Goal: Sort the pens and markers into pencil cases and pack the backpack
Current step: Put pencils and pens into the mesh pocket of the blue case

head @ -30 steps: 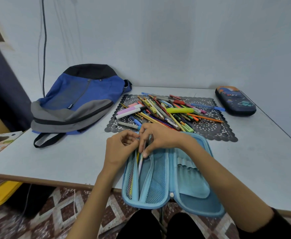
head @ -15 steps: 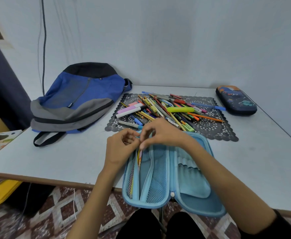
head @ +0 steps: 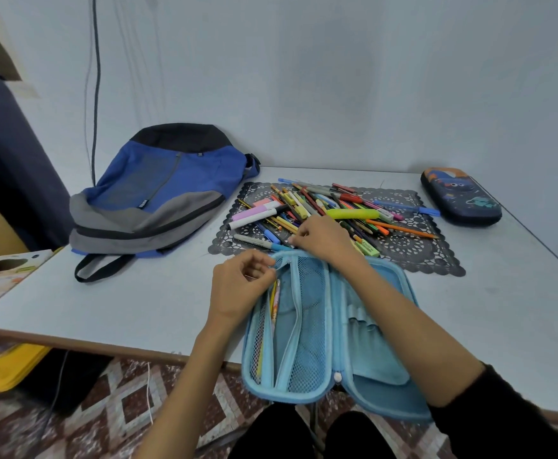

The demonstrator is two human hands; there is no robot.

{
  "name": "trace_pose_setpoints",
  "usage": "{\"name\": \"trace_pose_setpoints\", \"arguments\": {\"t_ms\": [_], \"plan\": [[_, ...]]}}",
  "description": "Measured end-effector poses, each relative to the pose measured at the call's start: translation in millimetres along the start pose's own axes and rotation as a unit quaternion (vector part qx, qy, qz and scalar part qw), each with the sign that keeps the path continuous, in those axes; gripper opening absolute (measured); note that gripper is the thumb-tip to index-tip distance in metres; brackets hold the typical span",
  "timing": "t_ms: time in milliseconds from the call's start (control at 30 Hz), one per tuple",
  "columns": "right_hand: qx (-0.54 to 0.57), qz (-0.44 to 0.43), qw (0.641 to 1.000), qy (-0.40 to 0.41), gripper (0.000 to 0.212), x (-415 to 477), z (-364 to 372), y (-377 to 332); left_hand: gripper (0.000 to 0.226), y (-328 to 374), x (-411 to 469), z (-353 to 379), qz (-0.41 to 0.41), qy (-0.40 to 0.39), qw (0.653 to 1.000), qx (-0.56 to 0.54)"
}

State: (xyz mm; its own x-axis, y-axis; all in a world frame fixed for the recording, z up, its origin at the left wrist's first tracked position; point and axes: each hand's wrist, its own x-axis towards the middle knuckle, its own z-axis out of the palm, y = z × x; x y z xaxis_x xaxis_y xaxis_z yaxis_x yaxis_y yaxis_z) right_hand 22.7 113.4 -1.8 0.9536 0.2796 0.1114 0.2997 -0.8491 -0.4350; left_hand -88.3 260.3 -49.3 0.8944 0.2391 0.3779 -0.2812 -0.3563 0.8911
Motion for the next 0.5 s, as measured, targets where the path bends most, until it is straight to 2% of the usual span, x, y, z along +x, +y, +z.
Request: {"name": "trace_pose_setpoints", "arguments": {"t_ms": [167, 333, 400, 467, 500], "plan": [[-0.074, -0.001, 0.997, 0.025, 0.026, 1, 4, -8, 0.013, 0, 0, 0, -0.004, -0.001, 1.000, -0.004], [-0.084, 0.018, 0.995, 0.053, 0.022, 2, 1, -5, 0.017, 0, 0, 0, -0.008, -0.003, 1.000, 0.001], [-0.016, 0.034, 0.996, 0.083, 0.021, 2, -4, -1, 0.017, 1, -1, -1, -0.008, -0.002, 1.000, 0.000], [0.134, 0.042, 0.984, 0.107, 0.011, 1, -12, 3, 0.015, 0, 0, -1, -0.008, -0.002, 1.000, -0.006], [0.229, 0.043, 0.965, 0.118, 0.005, 0, -18, 4, 0.015, 0, 0, -2, -0.010, -0.002, 1.000, -0.008]]}}
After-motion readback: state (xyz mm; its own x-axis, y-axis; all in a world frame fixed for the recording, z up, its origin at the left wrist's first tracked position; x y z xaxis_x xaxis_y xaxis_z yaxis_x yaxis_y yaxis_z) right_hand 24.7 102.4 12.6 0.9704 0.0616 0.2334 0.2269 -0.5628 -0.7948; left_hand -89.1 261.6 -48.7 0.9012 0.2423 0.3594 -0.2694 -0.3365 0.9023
